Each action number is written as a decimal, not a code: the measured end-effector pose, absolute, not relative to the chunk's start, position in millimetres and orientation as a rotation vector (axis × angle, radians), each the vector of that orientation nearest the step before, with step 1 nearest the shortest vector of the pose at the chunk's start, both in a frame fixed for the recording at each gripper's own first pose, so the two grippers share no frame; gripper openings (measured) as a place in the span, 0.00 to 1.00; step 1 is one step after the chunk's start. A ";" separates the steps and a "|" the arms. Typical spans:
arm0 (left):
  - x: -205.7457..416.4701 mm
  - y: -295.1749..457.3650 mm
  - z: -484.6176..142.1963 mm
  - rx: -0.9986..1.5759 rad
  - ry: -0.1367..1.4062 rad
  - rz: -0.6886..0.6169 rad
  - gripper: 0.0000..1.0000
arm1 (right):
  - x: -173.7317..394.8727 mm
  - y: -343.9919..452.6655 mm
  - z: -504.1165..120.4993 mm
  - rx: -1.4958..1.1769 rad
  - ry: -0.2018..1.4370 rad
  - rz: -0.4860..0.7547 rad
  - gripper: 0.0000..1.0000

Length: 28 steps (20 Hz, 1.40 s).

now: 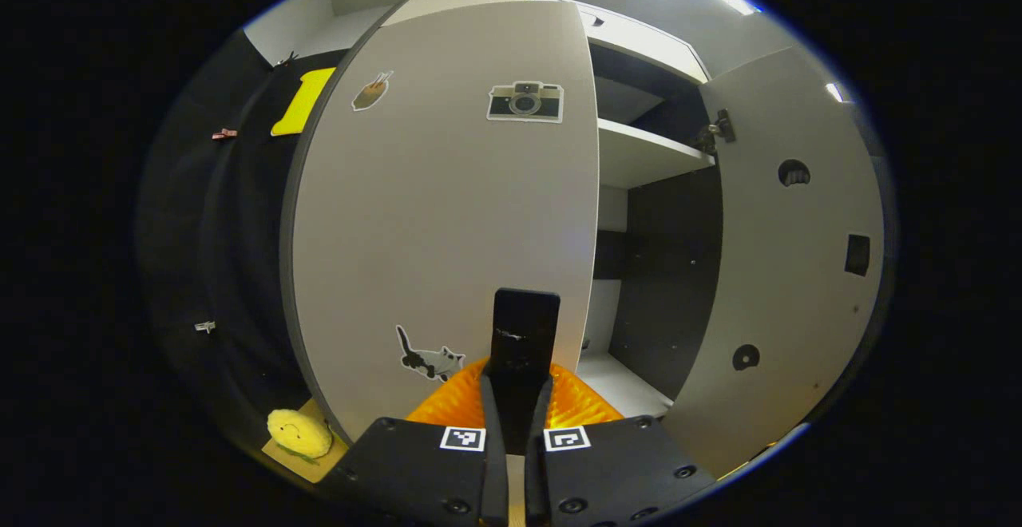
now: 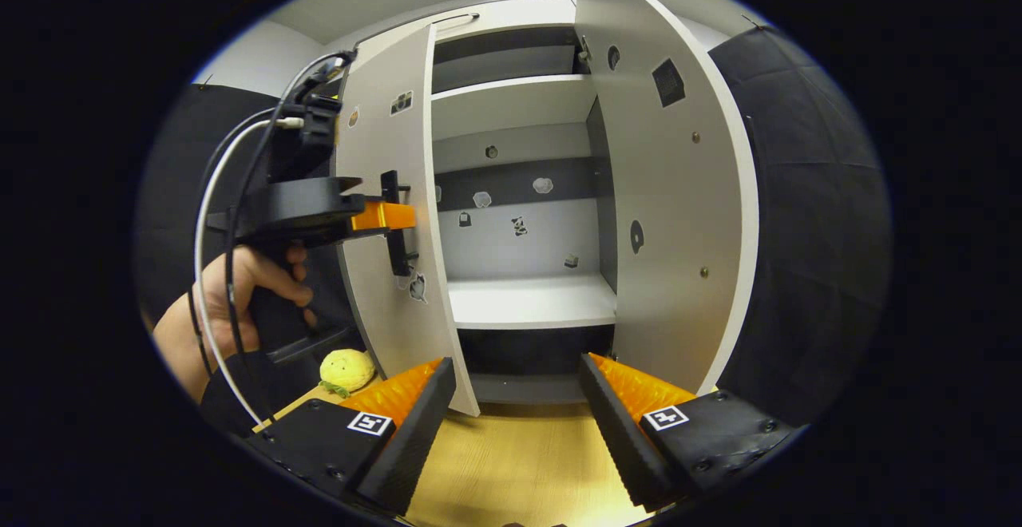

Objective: Open the right door of the double-door shoe cabinet with the right hand, and open the left door with the left hand.

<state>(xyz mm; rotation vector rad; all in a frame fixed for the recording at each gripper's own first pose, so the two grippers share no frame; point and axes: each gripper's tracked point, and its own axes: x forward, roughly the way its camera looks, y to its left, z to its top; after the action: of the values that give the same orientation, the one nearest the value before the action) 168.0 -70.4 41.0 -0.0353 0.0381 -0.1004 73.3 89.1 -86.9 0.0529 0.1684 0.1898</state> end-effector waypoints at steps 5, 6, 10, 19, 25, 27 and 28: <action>143.4 -55.6 39.1 -0.054 0.020 -0.140 0.12 | 57.8 107.1 -87.2 0.042 0.163 0.154 0.98; 137.5 -53.0 38.9 -0.058 0.018 -0.148 0.12 | 54.5 110.4 -86.5 0.037 0.157 0.146 0.98; 119.8 -42.8 41.7 -0.062 0.003 -0.164 0.10 | 41.8 116.4 -82.9 0.032 0.135 0.107 0.98; 67.5 12.8 44.1 -0.048 -0.028 -0.144 0.12 | 26.7 134.1 -81.4 0.031 0.121 0.065 0.98; 49.8 53.6 45.0 -0.061 -0.030 -0.143 0.11 | 21.8 151.3 -85.8 0.041 0.136 0.080 0.98; 44.5 70.9 45.1 -0.070 -0.025 -0.131 0.11 | 22.3 155.4 -85.8 0.037 0.138 0.086 0.98; 42.0 81.5 45.5 -0.077 -0.026 -0.113 0.11 | 22.7 156.4 -86.6 0.033 0.138 0.086 0.98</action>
<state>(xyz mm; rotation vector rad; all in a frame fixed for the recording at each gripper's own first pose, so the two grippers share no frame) 42.0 81.5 45.5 -0.0768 -0.0256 -0.1132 22.7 156.4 -86.6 0.0330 0.1384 0.0864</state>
